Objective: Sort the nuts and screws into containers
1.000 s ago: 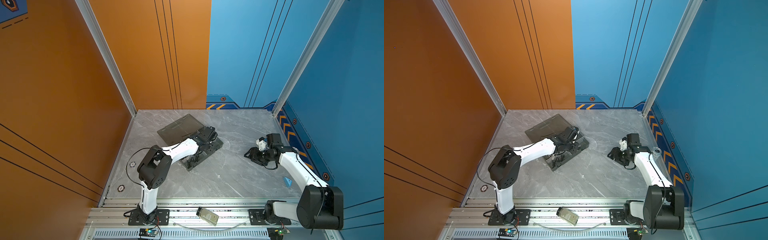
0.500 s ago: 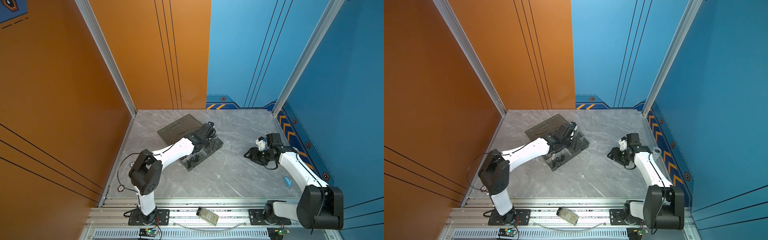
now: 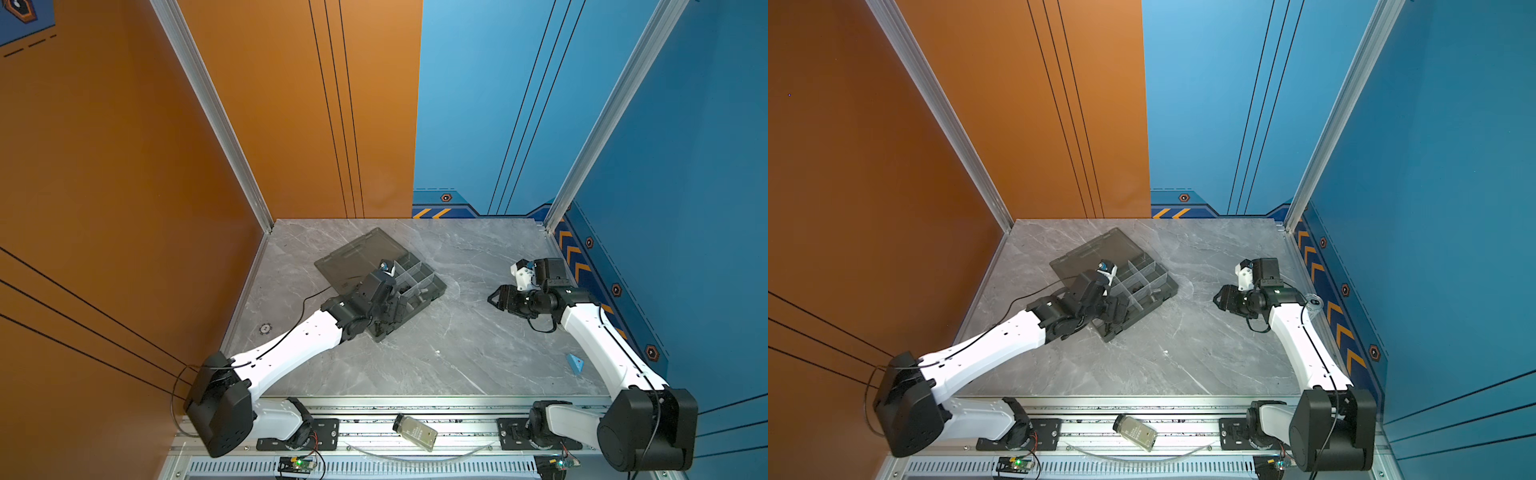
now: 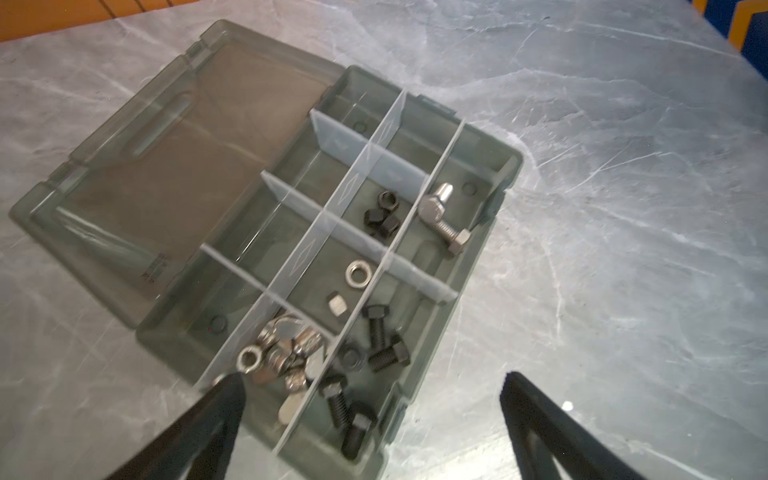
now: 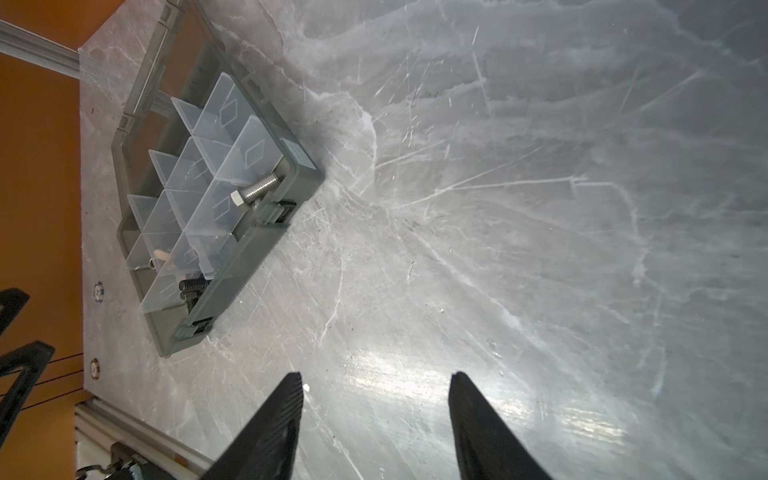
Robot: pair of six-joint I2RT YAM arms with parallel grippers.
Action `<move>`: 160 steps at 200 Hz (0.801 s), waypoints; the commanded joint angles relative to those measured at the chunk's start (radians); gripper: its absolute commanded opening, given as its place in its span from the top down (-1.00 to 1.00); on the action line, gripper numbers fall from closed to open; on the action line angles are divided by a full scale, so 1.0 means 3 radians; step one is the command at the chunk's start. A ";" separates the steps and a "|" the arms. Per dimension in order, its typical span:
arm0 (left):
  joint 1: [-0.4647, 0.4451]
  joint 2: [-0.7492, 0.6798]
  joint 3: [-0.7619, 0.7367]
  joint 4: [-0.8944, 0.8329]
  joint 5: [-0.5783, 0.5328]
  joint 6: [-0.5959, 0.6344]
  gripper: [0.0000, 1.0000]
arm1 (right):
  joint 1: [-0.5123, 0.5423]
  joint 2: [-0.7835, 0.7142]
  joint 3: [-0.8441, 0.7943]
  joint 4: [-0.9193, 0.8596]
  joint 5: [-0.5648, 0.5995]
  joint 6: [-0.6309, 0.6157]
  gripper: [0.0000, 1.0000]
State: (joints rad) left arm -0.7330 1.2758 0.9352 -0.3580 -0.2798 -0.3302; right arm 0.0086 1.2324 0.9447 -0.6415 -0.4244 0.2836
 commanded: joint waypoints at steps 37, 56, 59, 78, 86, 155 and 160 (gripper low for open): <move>0.0215 -0.0955 -0.0704 -0.0074 -0.0557 -0.0014 -0.95 | -0.0003 0.0211 0.0221 0.0238 0.0337 -0.0069 -0.19; 0.0376 -0.1221 -0.0873 -0.0077 -0.0633 0.0065 -0.95 | -0.0004 0.0257 0.0191 0.0463 0.0402 -0.0076 -0.19; 0.0398 -0.1260 -0.0907 -0.0069 -0.0642 0.0083 -0.95 | -0.0003 0.0261 0.0181 0.0505 0.0420 -0.0076 -0.20; 0.0538 -0.1553 -0.1115 0.0056 -0.0791 0.0275 -0.95 | 0.0007 0.0276 0.0108 0.0759 0.0525 -0.0134 -0.20; 0.0586 -0.1693 -0.1248 0.0171 -0.0876 0.0393 -0.95 | 0.0015 0.0273 0.0064 0.0866 0.0593 -0.0170 -0.20; 0.1215 -0.2687 -0.1987 0.0798 -0.0824 0.0829 -0.95 | 0.0047 0.0339 -0.0200 0.1396 0.0807 -0.0486 -0.21; 0.1259 -0.2716 -0.2054 0.0872 -0.0777 0.0876 -0.95 | 0.0048 0.0353 -0.0214 0.1428 0.0810 -0.0493 -0.22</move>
State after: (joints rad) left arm -0.4061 0.5083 0.3729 -0.2031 -0.5236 -0.1352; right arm 0.0151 1.3174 0.9051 -0.2920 -0.2180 0.1871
